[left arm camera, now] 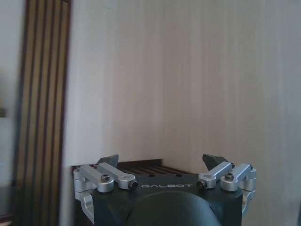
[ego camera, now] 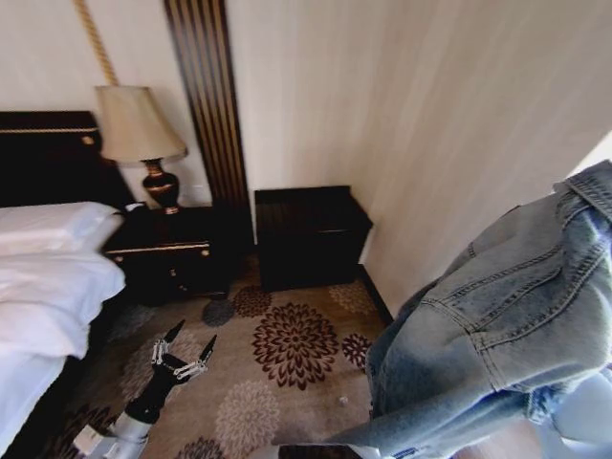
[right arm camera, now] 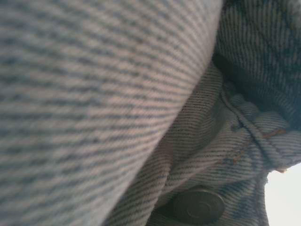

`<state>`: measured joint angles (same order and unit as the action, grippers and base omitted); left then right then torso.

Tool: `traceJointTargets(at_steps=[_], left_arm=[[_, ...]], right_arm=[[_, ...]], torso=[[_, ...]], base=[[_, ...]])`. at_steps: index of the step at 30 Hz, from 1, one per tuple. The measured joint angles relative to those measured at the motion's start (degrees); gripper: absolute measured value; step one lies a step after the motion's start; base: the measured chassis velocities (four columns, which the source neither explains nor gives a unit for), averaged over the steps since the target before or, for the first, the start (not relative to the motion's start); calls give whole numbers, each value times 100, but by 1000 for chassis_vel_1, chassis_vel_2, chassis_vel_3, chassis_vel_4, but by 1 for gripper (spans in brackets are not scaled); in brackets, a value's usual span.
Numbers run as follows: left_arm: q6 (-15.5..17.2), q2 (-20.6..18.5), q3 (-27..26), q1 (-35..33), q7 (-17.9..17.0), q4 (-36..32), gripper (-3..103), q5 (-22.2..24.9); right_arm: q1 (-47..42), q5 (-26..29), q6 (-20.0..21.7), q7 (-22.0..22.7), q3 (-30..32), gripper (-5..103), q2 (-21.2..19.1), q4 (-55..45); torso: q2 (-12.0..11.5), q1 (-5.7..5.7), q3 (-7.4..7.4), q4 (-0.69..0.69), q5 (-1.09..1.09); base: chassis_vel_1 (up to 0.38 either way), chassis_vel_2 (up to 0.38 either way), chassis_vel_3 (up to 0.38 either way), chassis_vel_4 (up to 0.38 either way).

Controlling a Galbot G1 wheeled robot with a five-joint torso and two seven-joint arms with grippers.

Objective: Pick up the clothes from the bed and hang them on the clothes hanger.

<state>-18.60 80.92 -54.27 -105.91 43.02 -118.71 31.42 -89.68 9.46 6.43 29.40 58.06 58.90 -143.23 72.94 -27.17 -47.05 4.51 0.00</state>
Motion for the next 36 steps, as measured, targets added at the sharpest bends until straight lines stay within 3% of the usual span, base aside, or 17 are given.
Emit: traceJointTargets(at_steps=[36], left_arm=[[51,-56,97,127,-60,21,100,24]], right_arm=[[-244,-2,20,-4,160,20,95,0]], torso=[[0,-1,0,0,0]], base=[[-124,-126,-124,-123]])
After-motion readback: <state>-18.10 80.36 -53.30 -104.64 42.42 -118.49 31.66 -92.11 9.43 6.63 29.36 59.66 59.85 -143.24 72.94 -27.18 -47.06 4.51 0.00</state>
